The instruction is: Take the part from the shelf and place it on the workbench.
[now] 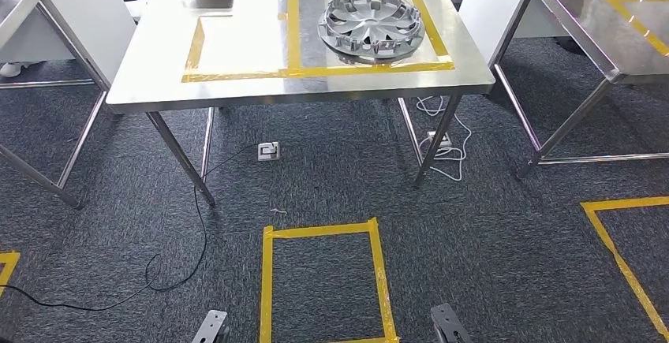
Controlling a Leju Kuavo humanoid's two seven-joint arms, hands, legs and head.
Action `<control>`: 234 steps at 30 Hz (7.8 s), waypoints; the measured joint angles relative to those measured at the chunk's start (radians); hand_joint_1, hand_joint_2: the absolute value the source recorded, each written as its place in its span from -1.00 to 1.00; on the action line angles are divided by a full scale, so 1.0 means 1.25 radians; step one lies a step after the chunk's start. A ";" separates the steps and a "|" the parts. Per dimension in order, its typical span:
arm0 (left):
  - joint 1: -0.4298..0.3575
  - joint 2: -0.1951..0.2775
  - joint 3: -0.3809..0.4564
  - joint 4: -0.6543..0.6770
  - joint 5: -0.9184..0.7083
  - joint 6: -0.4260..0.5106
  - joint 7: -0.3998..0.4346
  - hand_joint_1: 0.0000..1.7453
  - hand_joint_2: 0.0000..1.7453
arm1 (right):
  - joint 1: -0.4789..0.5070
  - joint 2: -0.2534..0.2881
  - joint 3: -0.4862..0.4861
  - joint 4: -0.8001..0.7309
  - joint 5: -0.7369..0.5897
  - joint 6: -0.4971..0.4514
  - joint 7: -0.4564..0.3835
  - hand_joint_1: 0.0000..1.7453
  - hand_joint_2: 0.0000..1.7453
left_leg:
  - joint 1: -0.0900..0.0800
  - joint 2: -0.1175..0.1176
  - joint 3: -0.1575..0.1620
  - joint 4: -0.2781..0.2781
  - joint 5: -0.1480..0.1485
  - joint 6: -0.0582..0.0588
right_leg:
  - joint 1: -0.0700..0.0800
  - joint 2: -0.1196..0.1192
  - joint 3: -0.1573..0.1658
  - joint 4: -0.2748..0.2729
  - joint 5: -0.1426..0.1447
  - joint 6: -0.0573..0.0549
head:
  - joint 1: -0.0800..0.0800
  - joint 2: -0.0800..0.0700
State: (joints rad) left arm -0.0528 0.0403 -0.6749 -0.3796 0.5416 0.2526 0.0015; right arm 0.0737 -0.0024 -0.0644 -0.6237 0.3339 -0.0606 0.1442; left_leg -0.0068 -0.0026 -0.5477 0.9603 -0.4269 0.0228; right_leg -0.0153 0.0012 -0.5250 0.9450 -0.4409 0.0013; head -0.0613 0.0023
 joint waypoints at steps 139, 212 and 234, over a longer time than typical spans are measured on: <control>-0.004 0.002 -0.028 -0.002 0.015 -0.006 0.004 -1.00 -1.00 | 0.002 -0.006 0.020 0.015 -0.032 -0.014 -0.013 -1.00 -1.00 | 0.009 0.036 0.009 -0.002 -0.010 0.016 | -0.007 0.006 -0.148 0.261 -0.088 0.019 | 0.017 0.000; -0.013 0.024 -0.088 -0.012 -0.086 0.024 -0.010 -1.00 -1.00 | 0.091 0.041 -0.065 -0.054 -0.076 -0.029 -0.030 -1.00 -1.00 | 0.018 0.043 -0.007 0.072 -0.073 -0.034 | -0.010 -0.011 -0.021 0.029 -0.009 -0.008 | 0.023 0.000; -0.004 0.039 -0.054 -0.038 -0.133 -0.010 0.012 -1.00 -1.00 | 0.127 0.113 -0.264 -0.104 0.097 0.049 -0.027 -1.00 -1.00 | 0.010 0.059 0.018 0.004 -0.026 0.006 | -0.008 -0.014 -0.086 0.164 -0.060 0.026 | 0.027 0.000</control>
State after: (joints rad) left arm -0.0580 0.0888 -0.7427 -0.4274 0.3753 0.2401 0.0167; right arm 0.2327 0.1392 -0.3946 -0.7536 0.4554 0.0011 0.1100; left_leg 0.0059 0.0709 -0.5254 0.9648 -0.4594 0.0298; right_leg -0.0250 -0.0159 -0.6325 1.1495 -0.5164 0.0338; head -0.0279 0.0023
